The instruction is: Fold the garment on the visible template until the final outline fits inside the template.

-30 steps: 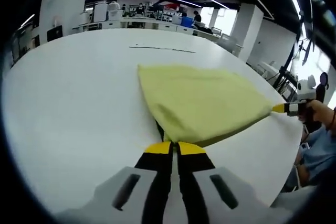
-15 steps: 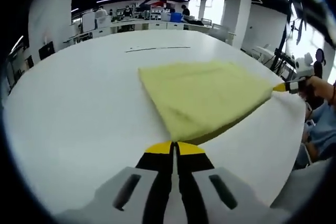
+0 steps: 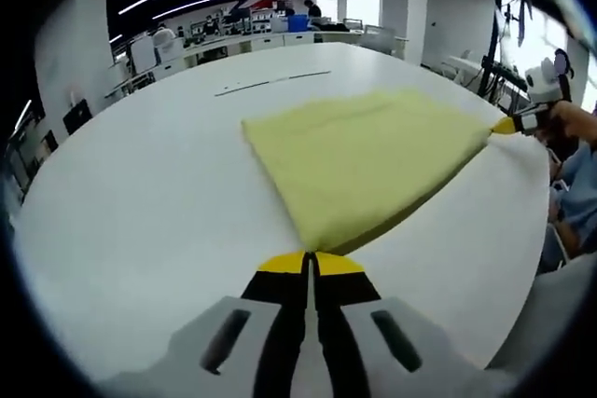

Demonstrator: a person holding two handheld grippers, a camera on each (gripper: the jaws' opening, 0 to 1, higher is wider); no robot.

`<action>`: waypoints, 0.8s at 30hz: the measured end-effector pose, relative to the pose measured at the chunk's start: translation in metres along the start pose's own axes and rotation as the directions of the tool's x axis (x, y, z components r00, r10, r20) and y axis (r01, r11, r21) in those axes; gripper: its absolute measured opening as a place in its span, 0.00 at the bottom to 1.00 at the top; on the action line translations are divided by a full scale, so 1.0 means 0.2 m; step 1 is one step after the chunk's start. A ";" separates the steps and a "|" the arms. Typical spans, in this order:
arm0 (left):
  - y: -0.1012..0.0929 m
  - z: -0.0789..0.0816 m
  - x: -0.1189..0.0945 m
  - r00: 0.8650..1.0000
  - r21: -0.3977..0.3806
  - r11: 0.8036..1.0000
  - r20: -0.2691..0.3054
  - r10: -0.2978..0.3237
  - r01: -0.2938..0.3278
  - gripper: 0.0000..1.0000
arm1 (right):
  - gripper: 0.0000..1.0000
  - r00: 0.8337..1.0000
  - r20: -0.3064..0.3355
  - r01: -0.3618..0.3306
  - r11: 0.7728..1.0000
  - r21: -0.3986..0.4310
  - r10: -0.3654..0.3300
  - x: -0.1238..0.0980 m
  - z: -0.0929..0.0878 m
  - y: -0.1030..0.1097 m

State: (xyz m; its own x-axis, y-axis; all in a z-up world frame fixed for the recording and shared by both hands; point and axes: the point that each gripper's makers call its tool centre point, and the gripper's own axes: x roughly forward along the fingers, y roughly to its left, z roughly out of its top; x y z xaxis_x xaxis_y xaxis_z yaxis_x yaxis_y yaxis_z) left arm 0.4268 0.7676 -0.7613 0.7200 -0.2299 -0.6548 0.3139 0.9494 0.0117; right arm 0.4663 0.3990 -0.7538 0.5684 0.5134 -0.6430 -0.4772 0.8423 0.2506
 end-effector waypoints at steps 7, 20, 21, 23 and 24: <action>-0.01 -0.01 -0.01 1.000 -0.021 1.000 -0.001 -0.011 0.011 0.00 | 0.00 1.000 -0.008 0.002 1.000 -0.014 -0.002 -0.01 -0.02 0.00; -0.03 -0.06 -0.05 0.999 -0.053 0.998 -0.009 -0.038 0.037 0.00 | 0.00 0.999 -0.032 -0.011 1.000 -0.016 0.011 -0.07 -0.08 0.04; -0.03 -0.07 -0.06 0.999 -0.055 0.998 -0.010 -0.038 0.037 0.00 | 0.00 0.999 -0.034 -0.013 1.000 -0.016 0.013 -0.07 -0.08 0.04; -0.04 -0.07 -0.07 0.999 -0.046 0.998 -0.011 -0.031 0.031 0.00 | 0.00 0.999 -0.038 -0.019 1.000 -0.013 0.018 -0.07 -0.09 0.05; -0.04 -0.08 -0.07 1.000 -0.040 0.999 -0.012 -0.028 0.028 0.00 | 0.00 0.999 -0.037 -0.020 1.000 -0.012 0.019 -0.08 -0.10 0.06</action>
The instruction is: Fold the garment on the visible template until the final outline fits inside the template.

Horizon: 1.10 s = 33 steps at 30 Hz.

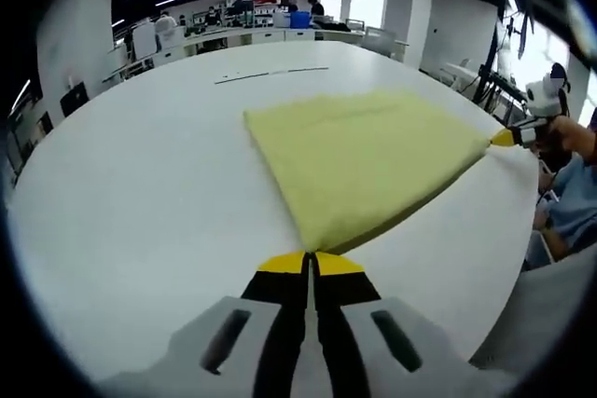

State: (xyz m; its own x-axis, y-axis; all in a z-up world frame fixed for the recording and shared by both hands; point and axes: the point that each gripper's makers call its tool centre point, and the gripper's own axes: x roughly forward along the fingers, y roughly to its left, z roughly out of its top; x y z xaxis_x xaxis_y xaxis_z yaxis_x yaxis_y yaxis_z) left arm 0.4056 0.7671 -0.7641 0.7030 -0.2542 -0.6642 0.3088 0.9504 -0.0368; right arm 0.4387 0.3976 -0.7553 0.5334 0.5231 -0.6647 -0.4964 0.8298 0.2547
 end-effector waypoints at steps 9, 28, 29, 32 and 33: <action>0.00 -0.02 -0.02 1.000 -0.005 1.000 -0.004 0.008 -0.008 0.00 | 0.00 1.000 -0.003 -0.007 1.000 0.014 0.007 -0.01 -0.02 0.01; 0.01 0.05 -0.01 0.998 -0.085 0.996 0.057 -0.017 0.022 0.27 | 0.20 0.999 0.032 -0.012 1.000 -0.018 0.013 0.01 0.03 0.04; 0.01 0.07 -0.01 0.998 -0.082 0.996 0.063 -0.017 0.023 0.31 | 0.24 0.999 0.034 -0.011 1.000 -0.024 0.012 0.01 0.04 0.04; 0.00 0.12 -0.03 0.995 -0.088 0.996 0.100 -0.025 0.033 0.38 | 0.34 0.999 0.045 -0.020 0.999 -0.044 0.022 -0.01 0.07 0.07; -0.01 0.14 -0.03 0.994 -0.089 0.995 0.110 -0.028 0.038 0.41 | 0.37 0.998 0.050 -0.024 0.999 -0.044 0.027 -0.01 0.08 0.07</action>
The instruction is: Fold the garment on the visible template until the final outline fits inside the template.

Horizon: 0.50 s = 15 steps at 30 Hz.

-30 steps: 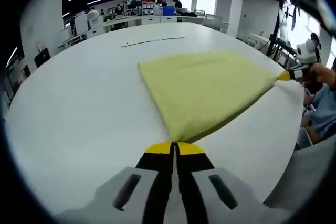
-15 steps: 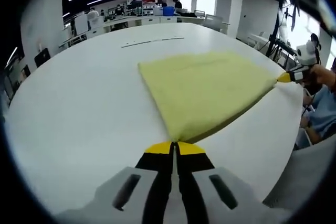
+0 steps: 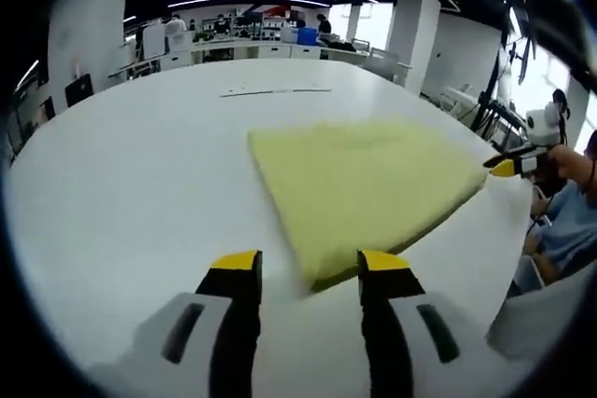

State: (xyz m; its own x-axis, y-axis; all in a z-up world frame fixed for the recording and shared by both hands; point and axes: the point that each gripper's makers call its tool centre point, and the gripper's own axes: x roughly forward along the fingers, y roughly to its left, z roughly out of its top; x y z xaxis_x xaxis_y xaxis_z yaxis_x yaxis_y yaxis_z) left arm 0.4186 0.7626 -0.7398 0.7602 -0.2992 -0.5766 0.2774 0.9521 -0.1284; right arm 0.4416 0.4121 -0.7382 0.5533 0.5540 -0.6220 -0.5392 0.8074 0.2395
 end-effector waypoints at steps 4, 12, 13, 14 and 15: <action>-0.04 0.07 -0.02 0.999 0.017 1.000 0.046 -0.013 0.012 0.51 | 0.52 0.999 0.035 -0.023 1.000 -0.004 0.023 -0.02 0.06 0.04; -0.12 0.14 -0.08 0.997 0.020 0.999 0.063 -0.039 0.038 0.68 | 0.75 0.996 0.061 -0.055 0.997 -0.060 0.058 -0.07 0.15 0.15; -0.12 0.14 -0.08 0.997 0.020 0.999 0.063 -0.038 0.037 0.70 | 0.78 0.996 0.064 -0.054 0.996 -0.066 0.058 -0.08 0.16 0.16; -0.13 0.15 -0.09 0.997 0.019 0.999 0.063 -0.038 0.037 0.72 | 0.79 0.996 0.066 -0.056 0.995 -0.078 0.061 -0.09 0.17 0.17; -0.13 0.15 -0.10 0.997 0.018 0.999 0.062 -0.040 0.039 0.74 | 0.81 0.996 0.066 -0.057 0.995 -0.081 0.063 -0.09 0.18 0.18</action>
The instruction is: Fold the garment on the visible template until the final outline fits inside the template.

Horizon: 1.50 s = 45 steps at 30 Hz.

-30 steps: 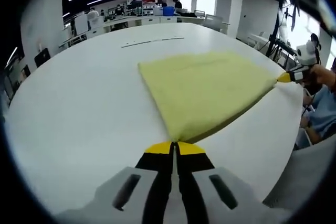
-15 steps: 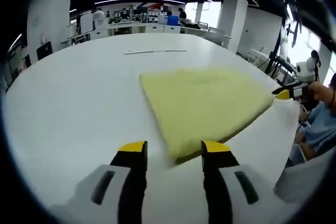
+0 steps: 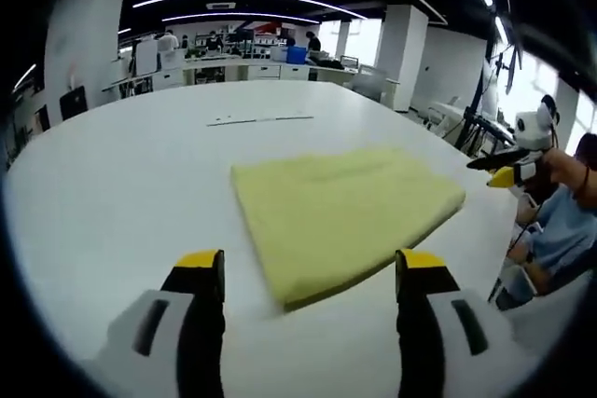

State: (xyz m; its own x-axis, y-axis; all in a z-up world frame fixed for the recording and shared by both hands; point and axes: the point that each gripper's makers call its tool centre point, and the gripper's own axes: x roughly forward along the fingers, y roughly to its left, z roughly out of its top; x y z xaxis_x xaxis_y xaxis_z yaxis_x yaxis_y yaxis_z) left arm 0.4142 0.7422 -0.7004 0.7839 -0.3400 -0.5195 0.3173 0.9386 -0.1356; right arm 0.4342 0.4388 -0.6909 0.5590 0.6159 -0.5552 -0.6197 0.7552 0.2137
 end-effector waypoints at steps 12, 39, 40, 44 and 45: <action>-0.04 0.11 -0.17 0.999 0.042 0.998 0.013 0.041 -0.041 0.86 | 0.95 0.999 0.023 0.024 0.998 -0.060 -0.022 -0.09 0.17 0.13; 0.03 0.07 -0.27 0.997 -0.019 0.997 -0.015 0.072 -0.073 0.99 | 0.99 0.998 -0.010 0.069 0.997 -0.046 -0.070 -0.14 0.12 0.12; 0.03 0.07 -0.27 0.997 -0.022 0.997 -0.015 0.076 -0.076 0.99 | 0.99 0.998 -0.009 0.069 0.997 -0.043 -0.070 -0.14 0.12 0.12; 0.03 0.09 -0.28 0.997 -0.052 0.996 0.006 0.077 -0.076 0.99 | 0.99 0.998 -0.005 0.069 0.997 -0.026 -0.070 -0.14 0.11 0.12; 0.03 0.09 -0.28 0.997 -0.055 0.996 0.006 0.076 -0.076 0.99 | 0.98 0.998 -0.006 0.069 0.997 -0.022 -0.069 -0.14 0.11 0.12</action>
State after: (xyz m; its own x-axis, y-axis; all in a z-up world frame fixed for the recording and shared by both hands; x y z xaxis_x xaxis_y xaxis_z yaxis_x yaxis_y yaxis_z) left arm 0.3819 0.7655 -0.6581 0.8091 -0.2679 -0.5230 0.2269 0.9634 -0.1425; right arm 0.4157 0.4448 -0.6519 0.5970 0.5612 -0.5732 -0.5918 0.7905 0.1576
